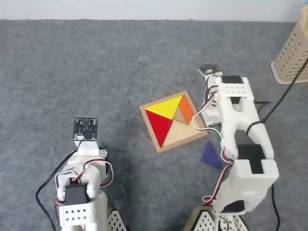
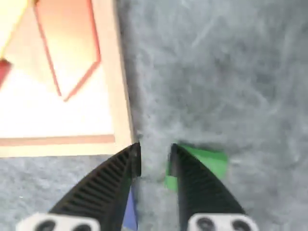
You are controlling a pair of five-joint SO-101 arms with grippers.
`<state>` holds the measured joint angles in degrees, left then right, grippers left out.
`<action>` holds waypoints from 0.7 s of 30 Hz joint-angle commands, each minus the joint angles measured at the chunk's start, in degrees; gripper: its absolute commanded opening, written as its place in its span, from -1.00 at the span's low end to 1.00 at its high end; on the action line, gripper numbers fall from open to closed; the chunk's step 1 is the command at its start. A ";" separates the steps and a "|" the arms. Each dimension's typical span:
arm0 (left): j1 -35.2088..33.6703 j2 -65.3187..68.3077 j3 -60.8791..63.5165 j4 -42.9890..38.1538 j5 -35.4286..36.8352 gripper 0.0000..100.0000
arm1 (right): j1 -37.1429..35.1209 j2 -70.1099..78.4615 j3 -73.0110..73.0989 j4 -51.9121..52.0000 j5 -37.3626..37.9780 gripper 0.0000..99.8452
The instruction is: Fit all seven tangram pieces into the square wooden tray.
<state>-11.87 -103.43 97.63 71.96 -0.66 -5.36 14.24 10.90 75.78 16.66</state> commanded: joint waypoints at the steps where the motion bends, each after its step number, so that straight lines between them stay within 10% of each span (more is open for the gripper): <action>1: -0.26 -1.23 -1.10 0.35 0.44 -0.98 | 1.45 -2.42 2.29 0.22 -0.88 -0.59; 21: -0.26 -1.23 -1.10 0.35 0.44 -0.98 | 8.57 -20.18 15.38 -8.57 -1.32 -0.57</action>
<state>-11.87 -103.43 97.63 71.96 -0.66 2.46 1.23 25.14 68.22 15.87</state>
